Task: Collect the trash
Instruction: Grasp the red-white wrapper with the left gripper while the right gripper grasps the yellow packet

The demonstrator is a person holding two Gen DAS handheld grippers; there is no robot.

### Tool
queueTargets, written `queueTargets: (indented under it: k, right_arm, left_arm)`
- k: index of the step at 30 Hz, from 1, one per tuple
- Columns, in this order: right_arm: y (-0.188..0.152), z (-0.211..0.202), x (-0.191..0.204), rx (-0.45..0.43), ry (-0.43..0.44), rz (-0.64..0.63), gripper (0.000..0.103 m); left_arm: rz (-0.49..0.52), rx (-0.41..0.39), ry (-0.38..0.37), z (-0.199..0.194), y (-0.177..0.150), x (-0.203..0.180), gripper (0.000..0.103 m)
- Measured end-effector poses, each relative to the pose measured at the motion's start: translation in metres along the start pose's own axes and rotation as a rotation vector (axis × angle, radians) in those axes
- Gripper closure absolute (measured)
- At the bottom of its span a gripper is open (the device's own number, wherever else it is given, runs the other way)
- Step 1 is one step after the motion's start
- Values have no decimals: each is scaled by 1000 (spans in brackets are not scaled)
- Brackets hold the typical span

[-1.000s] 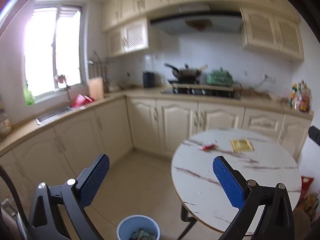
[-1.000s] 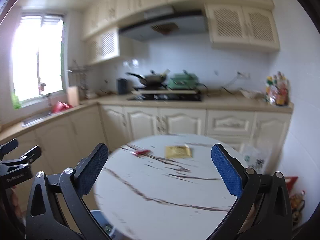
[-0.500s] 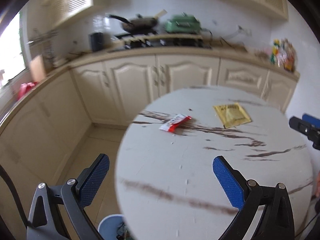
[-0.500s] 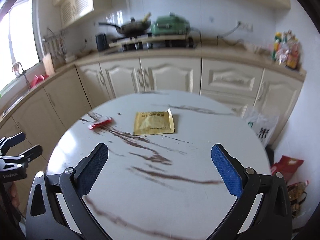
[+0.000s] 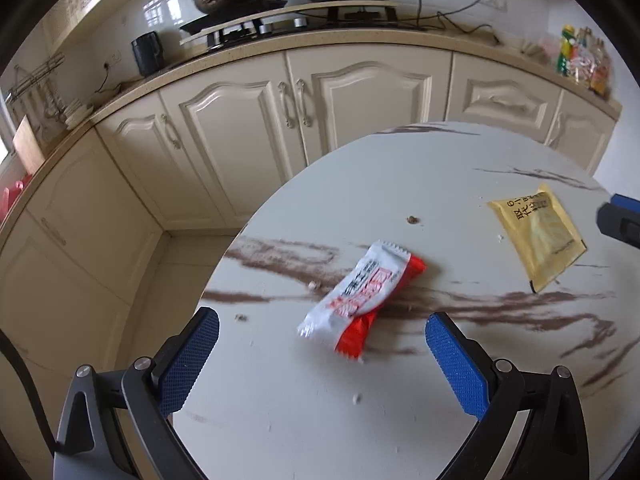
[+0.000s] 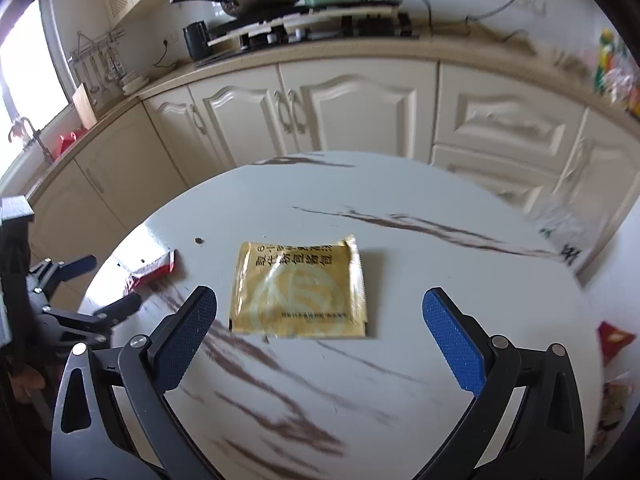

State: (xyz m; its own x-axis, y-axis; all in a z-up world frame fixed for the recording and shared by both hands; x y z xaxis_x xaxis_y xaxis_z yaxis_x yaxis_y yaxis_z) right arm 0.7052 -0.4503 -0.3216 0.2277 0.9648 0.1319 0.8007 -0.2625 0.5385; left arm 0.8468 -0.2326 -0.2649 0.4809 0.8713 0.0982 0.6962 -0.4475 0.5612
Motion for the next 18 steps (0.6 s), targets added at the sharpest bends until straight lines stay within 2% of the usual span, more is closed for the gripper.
queueTargets:
  k: [3, 5, 8, 9, 10, 11, 12, 14, 18]
  right_arm:
    - [5, 16, -2, 16, 2, 1, 0]
    - [6, 24, -3, 28, 2, -3, 0]
    - [5, 37, -1, 55, -18, -26, 0]
    - [4, 41, 0, 66, -30, -39, 0]
    - [3, 45, 2, 74, -37, -50, 0]
    - [2, 48, 4, 82, -44, -64, 0]
    - [1, 52, 8, 85, -59, -88, 0]
    - [2, 58, 12, 94, -69, -109, 0]
    - [4, 69, 21, 115, -12, -104, 0]
  left_arm:
    - [20, 8, 6, 10, 13, 5, 6]
    - [39, 13, -34, 18, 23, 6, 16]
    - [30, -5, -115, 18, 29, 7, 42]
    - [22, -2, -157, 19, 32, 8, 60]
    - [25, -4, -186, 16, 32, 9, 70]
    - [37, -5, -183, 14, 28, 10, 72]
    - [52, -11, -180, 10, 20, 9, 80]
    - [67, -17, -166, 6, 16, 16, 87]
    - [32, -21, -208, -4, -1, 12, 94]
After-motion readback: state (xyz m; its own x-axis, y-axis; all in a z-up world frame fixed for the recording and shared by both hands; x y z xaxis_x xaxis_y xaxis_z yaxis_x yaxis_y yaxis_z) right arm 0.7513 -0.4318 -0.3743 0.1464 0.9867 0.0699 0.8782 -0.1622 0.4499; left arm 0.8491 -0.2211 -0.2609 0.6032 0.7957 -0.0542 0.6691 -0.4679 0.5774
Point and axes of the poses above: each gripper's, at about its wrist camera, not at the fingertips, and z roughly the way its jaws point, x to its left, y to its top, the point moved 5 cm from there along z, roughly the way its jaws point, and after that the axes turned 3 degrees about x, right-handed, at the moved point
